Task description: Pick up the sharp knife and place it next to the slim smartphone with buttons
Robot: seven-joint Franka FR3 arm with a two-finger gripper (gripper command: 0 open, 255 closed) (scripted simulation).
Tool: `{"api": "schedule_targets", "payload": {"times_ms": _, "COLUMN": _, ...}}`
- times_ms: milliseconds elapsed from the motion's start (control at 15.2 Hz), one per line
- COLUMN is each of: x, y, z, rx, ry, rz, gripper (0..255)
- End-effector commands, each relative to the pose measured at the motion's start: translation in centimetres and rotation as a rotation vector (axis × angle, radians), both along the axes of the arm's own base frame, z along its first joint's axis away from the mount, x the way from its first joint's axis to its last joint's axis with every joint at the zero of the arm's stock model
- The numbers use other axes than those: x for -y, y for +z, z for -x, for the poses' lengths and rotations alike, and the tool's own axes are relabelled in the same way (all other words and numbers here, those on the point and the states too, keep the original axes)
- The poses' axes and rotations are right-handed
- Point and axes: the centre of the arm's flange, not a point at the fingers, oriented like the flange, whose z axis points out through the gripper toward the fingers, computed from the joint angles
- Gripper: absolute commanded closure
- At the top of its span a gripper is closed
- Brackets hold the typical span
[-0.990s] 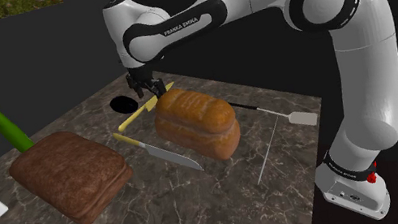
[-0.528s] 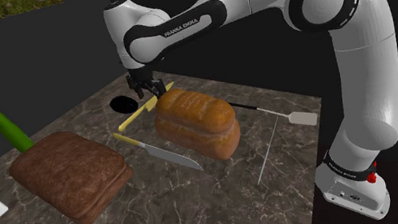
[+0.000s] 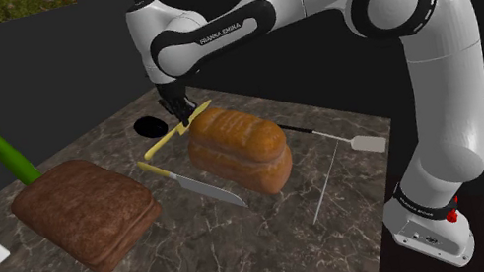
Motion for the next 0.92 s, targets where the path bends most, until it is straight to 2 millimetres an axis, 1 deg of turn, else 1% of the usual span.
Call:
{"api": "schedule_targets", "payload": {"times_ms": 0, "x": 0.0, "y": 0.0, "z": 0.0, "rx": 0.0, "ry": 0.0, "rz": 0.0, "gripper": 255}}
{"api": "schedule_targets", "payload": {"times_ms": 132, "x": 0.0, "y": 0.0, "z": 0.0, "rx": 0.0, "ry": 0.0, "rz": 0.0, "gripper": 255}}
{"api": "schedule_targets", "payload": {"times_ms": 198, "x": 0.0, "y": 0.0, "z": 0.0, "rx": 0.0, "ry": 0.0, "rz": 0.0, "gripper": 0}}
{"api": "schedule_targets", "payload": {"times_ms": 462, "x": -0.9, "y": 4.4, "z": 2.2, "rx": 0.056, "ry": 0.016, "rz": -0.102, "gripper": 0}}
{"api": "schedule_targets", "payload": {"times_ms": 528, "x": -0.9, "y": 4.5, "z": 2.2, "rx": 0.057, "ry": 0.016, "rz": -0.103, "gripper": 0}}
{"api": "schedule_targets", "payload": {"times_ms": 858, "x": -1.0, "y": 1.9, "z": 1.9, "rx": 0.057, "ry": 0.016, "rz": -0.103, "gripper": 0}}
